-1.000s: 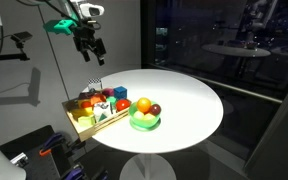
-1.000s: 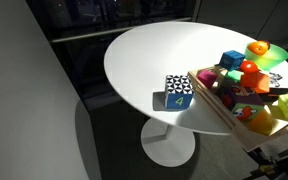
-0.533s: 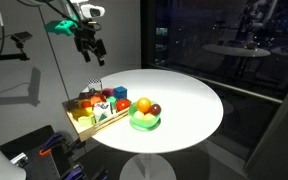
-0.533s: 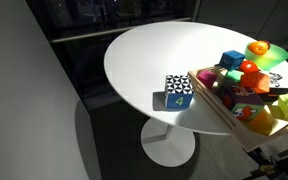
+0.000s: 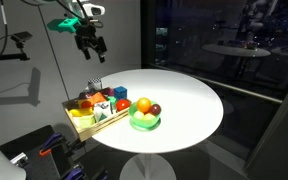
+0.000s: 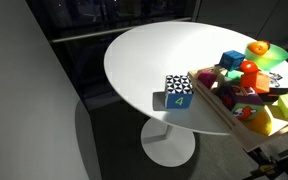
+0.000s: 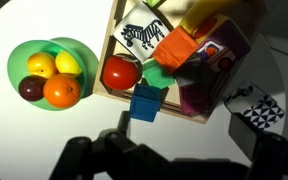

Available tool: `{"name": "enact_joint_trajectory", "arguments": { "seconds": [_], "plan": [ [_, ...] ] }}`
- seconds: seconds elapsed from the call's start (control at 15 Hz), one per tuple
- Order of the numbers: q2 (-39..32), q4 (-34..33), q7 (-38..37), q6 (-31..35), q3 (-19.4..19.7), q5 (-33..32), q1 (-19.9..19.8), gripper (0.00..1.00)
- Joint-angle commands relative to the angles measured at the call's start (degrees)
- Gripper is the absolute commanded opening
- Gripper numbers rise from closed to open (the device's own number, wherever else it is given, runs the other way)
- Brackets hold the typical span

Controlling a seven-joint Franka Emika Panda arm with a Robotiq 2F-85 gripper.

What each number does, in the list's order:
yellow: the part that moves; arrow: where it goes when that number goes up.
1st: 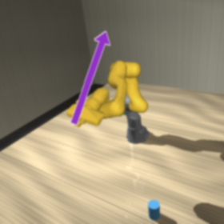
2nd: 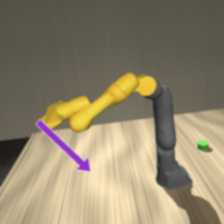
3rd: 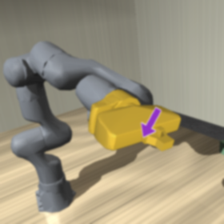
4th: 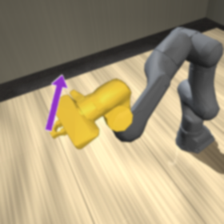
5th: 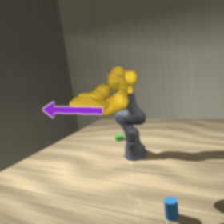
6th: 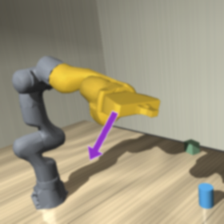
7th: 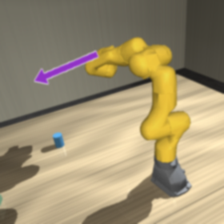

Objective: Pick up the square plush toy from the table and put it in the box

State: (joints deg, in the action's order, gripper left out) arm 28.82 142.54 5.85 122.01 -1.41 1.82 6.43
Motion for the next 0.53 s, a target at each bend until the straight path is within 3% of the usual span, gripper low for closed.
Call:
{"name": "enact_joint_trajectory", "arguments": {
  "seconds": [0.0,0.47],
  "plan": [
    [-4.82,-4.81,2.84,-1.86,-0.82,1.09,1.94,1.0],
    [-12.05,-10.72,12.62,-3.25,-2.27,0.2,5.41,1.0]
  ]
}}
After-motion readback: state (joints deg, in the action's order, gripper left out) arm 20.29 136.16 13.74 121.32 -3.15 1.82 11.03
